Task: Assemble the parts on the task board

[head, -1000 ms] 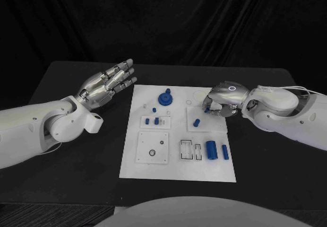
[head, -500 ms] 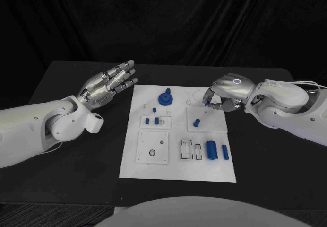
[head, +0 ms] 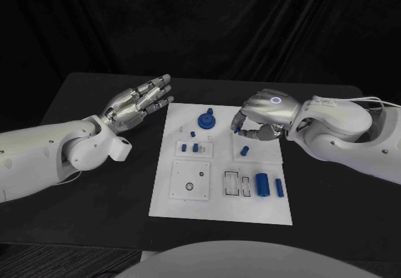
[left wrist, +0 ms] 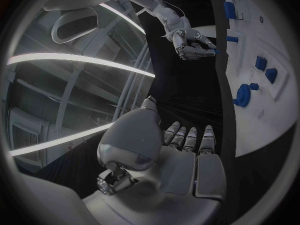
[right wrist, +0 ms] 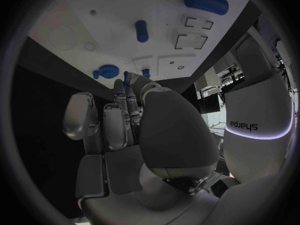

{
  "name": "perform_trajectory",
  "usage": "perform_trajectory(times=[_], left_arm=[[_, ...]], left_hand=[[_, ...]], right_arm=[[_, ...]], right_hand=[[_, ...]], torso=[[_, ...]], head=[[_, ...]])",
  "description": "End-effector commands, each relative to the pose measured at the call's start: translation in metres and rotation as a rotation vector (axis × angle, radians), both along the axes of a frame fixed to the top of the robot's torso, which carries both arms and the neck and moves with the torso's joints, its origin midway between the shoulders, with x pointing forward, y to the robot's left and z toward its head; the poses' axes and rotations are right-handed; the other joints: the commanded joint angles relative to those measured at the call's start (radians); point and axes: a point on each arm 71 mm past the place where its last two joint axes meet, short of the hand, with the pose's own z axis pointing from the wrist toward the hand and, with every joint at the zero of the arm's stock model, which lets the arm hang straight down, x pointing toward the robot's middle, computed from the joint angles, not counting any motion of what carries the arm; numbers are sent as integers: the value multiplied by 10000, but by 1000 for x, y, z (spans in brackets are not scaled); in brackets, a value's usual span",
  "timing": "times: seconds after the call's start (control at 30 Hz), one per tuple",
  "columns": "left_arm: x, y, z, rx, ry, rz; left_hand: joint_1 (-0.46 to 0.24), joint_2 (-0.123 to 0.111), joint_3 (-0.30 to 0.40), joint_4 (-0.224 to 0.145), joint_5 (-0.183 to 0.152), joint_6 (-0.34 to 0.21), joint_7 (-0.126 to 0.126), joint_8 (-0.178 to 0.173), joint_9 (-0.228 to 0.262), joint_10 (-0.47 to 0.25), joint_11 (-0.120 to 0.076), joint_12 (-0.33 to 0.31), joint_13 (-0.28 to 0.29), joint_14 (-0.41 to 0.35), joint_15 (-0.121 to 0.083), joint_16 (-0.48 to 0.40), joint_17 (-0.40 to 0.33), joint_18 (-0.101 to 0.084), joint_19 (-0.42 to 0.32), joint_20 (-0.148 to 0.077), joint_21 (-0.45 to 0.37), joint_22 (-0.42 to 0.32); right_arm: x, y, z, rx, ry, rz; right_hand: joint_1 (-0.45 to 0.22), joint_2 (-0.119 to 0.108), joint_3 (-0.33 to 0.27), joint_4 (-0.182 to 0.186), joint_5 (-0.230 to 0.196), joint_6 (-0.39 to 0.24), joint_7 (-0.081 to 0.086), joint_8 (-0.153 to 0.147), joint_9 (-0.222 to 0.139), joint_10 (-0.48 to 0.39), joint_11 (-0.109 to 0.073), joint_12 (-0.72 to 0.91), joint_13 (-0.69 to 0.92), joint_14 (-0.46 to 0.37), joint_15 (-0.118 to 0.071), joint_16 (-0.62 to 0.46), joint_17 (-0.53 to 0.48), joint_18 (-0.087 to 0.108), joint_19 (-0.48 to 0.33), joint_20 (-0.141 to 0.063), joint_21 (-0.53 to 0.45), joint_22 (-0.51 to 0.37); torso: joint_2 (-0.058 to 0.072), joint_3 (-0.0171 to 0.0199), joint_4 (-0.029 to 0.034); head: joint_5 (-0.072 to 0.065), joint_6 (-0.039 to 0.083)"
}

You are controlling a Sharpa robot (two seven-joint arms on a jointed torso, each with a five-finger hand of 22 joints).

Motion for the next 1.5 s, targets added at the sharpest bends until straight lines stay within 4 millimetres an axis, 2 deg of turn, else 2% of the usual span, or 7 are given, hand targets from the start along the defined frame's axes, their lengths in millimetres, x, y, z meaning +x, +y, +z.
perform_trajectory(times=[0.03, 0.27, 0.47, 0.57, 1.0, 1.2, 1.5], left_arm=[[-1, -2, 0, -109, 47, -186], [-1, -4, 0, -91, 48, -178], [0, -7, 0, -95, 23, -190], [0, -9, 0, -115, -14, -187], [-2, -11, 0, -123, -13, -207], [-1, -14, 0, -98, 27, -266], [0, -14, -1, -19, 103, -270]], left_hand=[[103, -31, 74, 11, 59, 19, 58, 54, 12, 2, 86, 24, 13, -4, 51, -36, -14, -7, 23, 75, 63, 7], [135, 5, 88, 14, 69, 34, 83, 57, 14, 18, 146, 33, 19, -4, 101, -36, -14, -5, 29, 112, 65, 12], [148, 10, 87, 13, 78, 37, 83, 58, 15, 28, 175, 38, 22, -4, 124, -36, -14, -7, 17, 137, 53, -50], [196, 29, 82, 12, 98, 28, 100, 55, 13, 20, 203, 35, 19, -4, 202, -36, -14, -27, -37, 315, 8, -251], [241, 57, 92, 4, 126, 65, 158, 63, 19, 30, 208, 42, 22, -4, 196, -36, -14, -22, -54, 392, -1, -301], [276, 77, 107, -9, 165, 84, 211, 68, 22, 27, 212, 41, 21, -4, 211, -36, -14, -6, -51, 398, 5, -275], [387, 122, 156, -57, 231, 94, 259, 69, 23, 17, 233, 36, 18, -4, 231, -36, -14, 24, -42, 376, 15, -237]], right_arm=[[-1, 17, -3, -504, 331, 118], [-6, 57, -10, -745, 601, 1086], [-12, 81, -20, -766, 824, 1708], [-16, 91, -27, -769, 990, 1999], [-23, 99, -40, -763, 1337, 2182], [-26, 98, -47, -725, 1501, 2144], [-30, 89, -54, -754, 1708, 1939]], right_hand=[[-4, 36, 38, -28, -46, 22, 6, -68, -1, 64, -3, -39, 0, 206, -38, -18, -10, 202, -21, -41, -70, 1528], [61, 62, 86, -99, 35, 44, 5, -96, -8, 117, -15, -51, -12, 215, -55, -18, -12, 211, -26, -54, -104, 1522], [60, 55, 89, -117, 83, 36, 11, -116, -15, 128, -12, -58, -16, 217, -55, -20, -16, 217, -38, -56, -140, 1513], [73, 40, 106, -172, 211, 34, 16, -152, -25, 151, -11, -74, -24, 218, -56, -25, -23, 227, -53, -61, -190, 1502], [66, 24, 113, -204, 293, 32, 25, -179, -33, 157, -3, -91, -31, 217, -54, -32, -33, 230, -59, -63, -212, 1498], [59, 28, 114, -207, 310, 42, 24, -181, -33, 174, -6, -87, -29, 219, -53, -29, -30, 233, -65, -63, -231, 1493], [73, 32, 131, -249, 348, 13, 28, -223, -48, 214, -14, -79, -24, 217, -58, -36, -41, 236, -68, -65, -242, 1492]], torso=[[-12, 8, -17], [-36, 9, -3], [-35, 14, 46], [-19, 2, 44], [-1, -21, 128], [-25, -21, 87], [-44, -16, 95]], head=[[138, 2], [460, 2], [498, 2], [556, 2], [656, 2], [731, 2], [792, 2]])
